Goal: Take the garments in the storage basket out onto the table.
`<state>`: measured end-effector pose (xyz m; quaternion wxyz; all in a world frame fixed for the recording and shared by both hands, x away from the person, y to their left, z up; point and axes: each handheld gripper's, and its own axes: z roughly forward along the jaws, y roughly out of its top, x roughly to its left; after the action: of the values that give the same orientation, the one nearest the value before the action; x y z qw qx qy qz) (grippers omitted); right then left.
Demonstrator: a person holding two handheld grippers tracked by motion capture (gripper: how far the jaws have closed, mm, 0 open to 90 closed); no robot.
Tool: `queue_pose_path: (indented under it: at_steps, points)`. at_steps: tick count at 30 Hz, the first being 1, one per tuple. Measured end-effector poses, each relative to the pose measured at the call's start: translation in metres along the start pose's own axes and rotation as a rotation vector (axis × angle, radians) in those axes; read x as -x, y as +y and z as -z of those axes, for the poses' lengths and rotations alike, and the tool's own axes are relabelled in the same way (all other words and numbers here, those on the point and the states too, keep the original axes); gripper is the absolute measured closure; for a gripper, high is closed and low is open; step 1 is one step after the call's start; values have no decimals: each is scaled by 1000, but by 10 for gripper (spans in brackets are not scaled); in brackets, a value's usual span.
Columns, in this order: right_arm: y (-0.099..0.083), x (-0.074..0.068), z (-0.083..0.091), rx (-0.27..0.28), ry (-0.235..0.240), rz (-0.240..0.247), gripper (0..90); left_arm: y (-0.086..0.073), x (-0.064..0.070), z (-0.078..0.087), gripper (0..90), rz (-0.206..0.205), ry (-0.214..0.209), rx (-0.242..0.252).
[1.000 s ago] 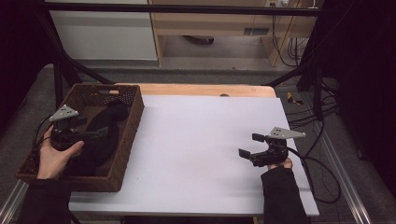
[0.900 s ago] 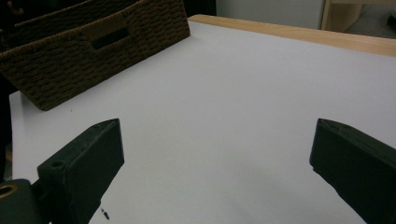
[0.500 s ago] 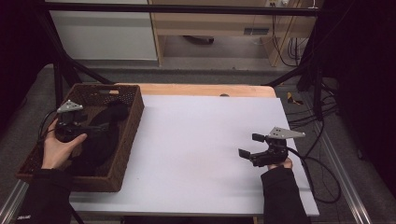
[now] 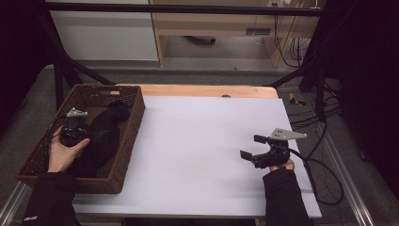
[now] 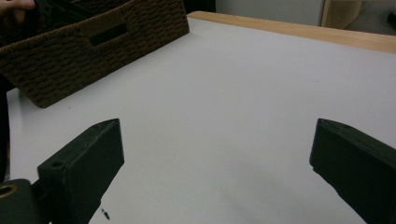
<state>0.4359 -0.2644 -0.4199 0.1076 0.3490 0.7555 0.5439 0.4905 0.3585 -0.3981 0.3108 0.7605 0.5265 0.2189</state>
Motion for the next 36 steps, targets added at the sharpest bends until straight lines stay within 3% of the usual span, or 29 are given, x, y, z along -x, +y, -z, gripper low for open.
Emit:
queue_pose_path:
  at_steps: [5,12,19,27,36]
  points:
    - [0,0,1,2,1,-1,33,-2,0,-4,139,8,-1,-21]
    - [0,0,1,1,2,-1,33,-7,1,-15,184,3,16,-105]
    - [0,0,1,1,0,0,33,-11,-2,-22,256,14,26,-158]
    - [0,0,0,-4,3,0,34,-14,-3,-25,394,35,3,-204]
    - [0,0,0,-7,3,-3,33,-16,-2,-26,585,45,28,-253]
